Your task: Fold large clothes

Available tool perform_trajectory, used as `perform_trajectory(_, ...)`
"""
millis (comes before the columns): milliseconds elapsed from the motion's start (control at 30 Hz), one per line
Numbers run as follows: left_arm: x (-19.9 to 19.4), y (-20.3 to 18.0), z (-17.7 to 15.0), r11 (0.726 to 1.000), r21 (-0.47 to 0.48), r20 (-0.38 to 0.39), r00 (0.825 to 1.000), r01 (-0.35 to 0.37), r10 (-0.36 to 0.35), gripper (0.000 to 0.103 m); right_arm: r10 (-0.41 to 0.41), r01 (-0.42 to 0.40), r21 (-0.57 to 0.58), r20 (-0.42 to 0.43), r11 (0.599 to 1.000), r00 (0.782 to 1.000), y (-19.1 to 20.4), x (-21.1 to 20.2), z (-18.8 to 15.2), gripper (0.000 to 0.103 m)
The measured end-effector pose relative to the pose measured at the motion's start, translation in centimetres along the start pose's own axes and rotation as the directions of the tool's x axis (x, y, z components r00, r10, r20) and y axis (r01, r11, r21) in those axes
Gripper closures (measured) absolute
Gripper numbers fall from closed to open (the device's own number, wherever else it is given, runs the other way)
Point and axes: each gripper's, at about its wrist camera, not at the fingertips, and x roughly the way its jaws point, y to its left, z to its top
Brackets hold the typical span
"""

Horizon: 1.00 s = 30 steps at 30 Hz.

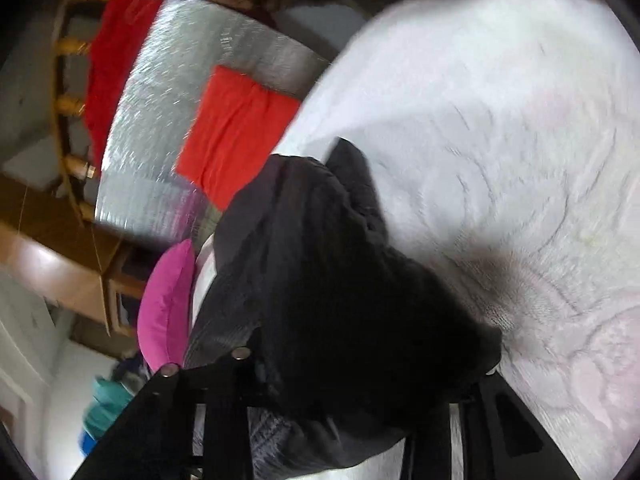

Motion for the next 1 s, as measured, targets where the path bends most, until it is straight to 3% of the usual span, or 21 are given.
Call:
perform_trajectory(167, -3.3, 0.2, -1.5, 0.998, 0.062, 0.025, 1.0, -0.006, 0.005, 0.068, 0.018, -0.017, -0.021, 0.011, 1.0, 1.0, 0.1, -2.7, -1.6, 0.068)
perform_trajectory(300, -2.2, 3.0, -2.6, 0.998, 0.05, -0.027, 0.999, -0.039, 0.041, 0.062, -0.022, 0.022, -0.009, -0.043, 1.0, 0.999, -2.5, -2.7, -4.3, 0.066)
perform_trajectory(333, -1.8, 3.6, -2.5, 0.998, 0.051, -0.041, 0.998, -0.047, 0.049, 0.054, -0.016, 0.016, 0.016, -0.058, 1.0, 0.998, -2.9, -2.6, -4.3, 0.063)
perform_trajectory(400, -1.8, 4.1, -2.3, 0.999, 0.034, -0.07, 0.997, -0.01, 0.013, 0.053, -0.006, 0.01, 0.051, -0.089, 0.999, 0.996, -2.9, -3.1, -3.8, 0.052)
perform_trajectory(467, -2.9, 4.0, -1.9, 0.999, 0.033, -0.106, 0.994, -0.026, 0.03, 0.049, -0.011, 0.02, 0.066, -0.132, 0.998, 0.991, -2.5, -3.8, -2.9, 0.043)
perform_trajectory(600, -6.9, 4.0, -1.9, 0.988, 0.148, -0.095, 0.994, -0.041, 0.056, 0.042, -0.031, 0.025, -0.036, -0.173, 0.999, 0.984, -2.3, -7.4, -1.2, 0.04)
perform_trajectory(700, -9.8, 3.9, -1.1, 0.958, 0.253, -0.035, 0.989, -0.133, 0.146, 0.039, -0.067, 0.053, -0.108, -0.137, 0.993, 0.988, -2.7, -10.0, 0.5, 0.031)
perform_trajectory(800, -10.8, 2.6, 0.1, 0.915, 0.345, 0.005, 0.976, -0.207, 0.219, 0.038, -0.039, 0.024, -0.117, -0.131, 0.993, 0.991, -2.7, -10.8, 2.7, 0.03)
perform_trajectory(933, -10.0, 0.5, 3.3, 0.867, 0.457, -0.003, 0.974, -0.199, 0.226, 0.031, -0.041, 0.016, -0.147, -0.168, 0.989, 0.985, -2.1, -8.2, 4.9, 0.024)
perform_trajectory(1000, -8.3, -0.5, 4.3, 0.859, 0.479, -0.023, 0.976, -0.181, 0.218, 0.03, -0.023, -0.005, -0.132, -0.214, 0.991, 0.977, -2.3, -6.1, 5.5, 0.024)
